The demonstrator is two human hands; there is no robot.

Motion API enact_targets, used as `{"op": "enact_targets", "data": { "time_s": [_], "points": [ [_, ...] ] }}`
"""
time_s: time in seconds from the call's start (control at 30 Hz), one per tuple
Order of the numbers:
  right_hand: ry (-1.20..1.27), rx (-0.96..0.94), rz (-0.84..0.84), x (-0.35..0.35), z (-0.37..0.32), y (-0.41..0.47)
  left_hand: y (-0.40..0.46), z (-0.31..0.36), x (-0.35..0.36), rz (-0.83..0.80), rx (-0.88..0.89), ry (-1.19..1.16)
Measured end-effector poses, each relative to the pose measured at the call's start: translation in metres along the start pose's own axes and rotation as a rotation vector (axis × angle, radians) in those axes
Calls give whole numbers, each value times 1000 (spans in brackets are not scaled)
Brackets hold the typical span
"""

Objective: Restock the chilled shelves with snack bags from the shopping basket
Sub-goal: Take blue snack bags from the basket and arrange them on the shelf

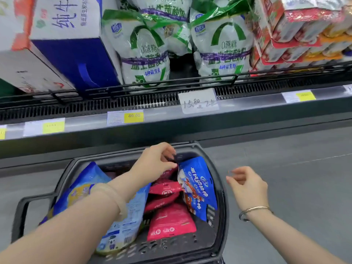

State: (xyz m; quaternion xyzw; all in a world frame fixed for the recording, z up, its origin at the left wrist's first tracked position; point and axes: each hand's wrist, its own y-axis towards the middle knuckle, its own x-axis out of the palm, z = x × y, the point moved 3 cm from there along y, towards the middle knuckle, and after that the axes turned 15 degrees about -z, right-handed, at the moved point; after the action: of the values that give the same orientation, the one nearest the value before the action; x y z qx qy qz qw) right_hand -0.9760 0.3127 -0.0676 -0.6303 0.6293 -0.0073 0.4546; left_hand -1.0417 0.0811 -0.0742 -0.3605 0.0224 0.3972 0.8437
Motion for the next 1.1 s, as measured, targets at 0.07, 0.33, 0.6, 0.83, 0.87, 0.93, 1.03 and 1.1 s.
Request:
{"op": "enact_targets", "data": {
  "time_s": [0.07, 0.33, 0.6, 0.83, 0.87, 0.93, 1.03, 1.1],
  "points": [
    [-15, 63, -76, 21, 15, -8, 11, -16, 18, -36, -24, 6],
    [-32, 164, -171, 84, 45, -16, 63, -48, 77, -126, -45, 158],
    [-94, 203, -155, 107, 56, -3, 99, -56, 110, -204, -79, 212],
    [-228, 362, -247, 111, 64, 22, 105, -69, 108, -206, -62, 215],
    [-258, 373, -258, 110, 64, 26, 105, -70, 109, -206, -65, 201],
    [-329, 363, -293, 107, 59, 31, 105, -72, 111, -202, -77, 181],
    [-483, 217, -332, 108, 42, 27, 99, -75, 114, -210, -79, 184],
    [-684, -39, -241, 99, 23, 17, 92, -74, 111, -211, -64, 156]
  ]
}}
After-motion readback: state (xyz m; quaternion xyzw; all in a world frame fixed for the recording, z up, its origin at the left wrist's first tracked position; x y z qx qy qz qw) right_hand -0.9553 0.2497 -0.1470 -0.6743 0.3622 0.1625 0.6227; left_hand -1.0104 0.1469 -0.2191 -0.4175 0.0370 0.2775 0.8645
